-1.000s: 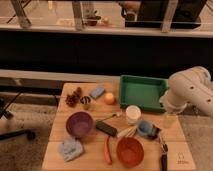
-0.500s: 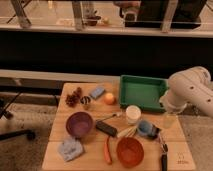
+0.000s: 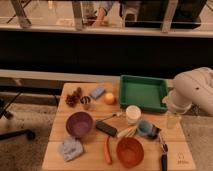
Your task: Place brush in tray
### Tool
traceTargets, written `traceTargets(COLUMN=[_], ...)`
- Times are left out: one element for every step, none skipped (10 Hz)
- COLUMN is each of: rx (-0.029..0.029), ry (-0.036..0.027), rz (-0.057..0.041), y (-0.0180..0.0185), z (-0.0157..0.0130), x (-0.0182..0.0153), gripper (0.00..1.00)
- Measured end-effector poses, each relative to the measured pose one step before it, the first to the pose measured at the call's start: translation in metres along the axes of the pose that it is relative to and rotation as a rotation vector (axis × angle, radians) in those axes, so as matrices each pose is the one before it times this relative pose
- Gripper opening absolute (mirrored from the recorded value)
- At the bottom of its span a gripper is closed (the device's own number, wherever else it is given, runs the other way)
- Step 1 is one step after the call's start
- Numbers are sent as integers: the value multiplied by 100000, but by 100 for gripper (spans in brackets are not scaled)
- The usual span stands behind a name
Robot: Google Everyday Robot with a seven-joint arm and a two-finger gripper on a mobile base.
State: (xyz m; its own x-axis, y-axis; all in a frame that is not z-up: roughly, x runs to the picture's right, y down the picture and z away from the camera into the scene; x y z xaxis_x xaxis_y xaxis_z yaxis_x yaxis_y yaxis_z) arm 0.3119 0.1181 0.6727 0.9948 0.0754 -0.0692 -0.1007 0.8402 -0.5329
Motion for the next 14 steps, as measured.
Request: traceTargets(rx=[-37,-215,-304,-356,-497,-502,-196,-274,-579,-478,-539,-439,-119,151], ry=[-184,-479,-324,-250,-435,-777,-295,-915,-1013,-768,-447,-199,-464,-395], rz=[631,1154,1539,985,1426,1525,1624,2150,1743,981,775,858,1119,600], y=[280,507,531,365,372,378,401,510,480,350,467,510,543,213], z=[49,77,179,308,521,457,389,327,539,479,590,517,527,412], x=[646,836,817,440,220,90,388,301,45,-128,-109,84,76,0], gripper=[80,80,80,80,80,80,80,80,80,80,80,80,80,80])
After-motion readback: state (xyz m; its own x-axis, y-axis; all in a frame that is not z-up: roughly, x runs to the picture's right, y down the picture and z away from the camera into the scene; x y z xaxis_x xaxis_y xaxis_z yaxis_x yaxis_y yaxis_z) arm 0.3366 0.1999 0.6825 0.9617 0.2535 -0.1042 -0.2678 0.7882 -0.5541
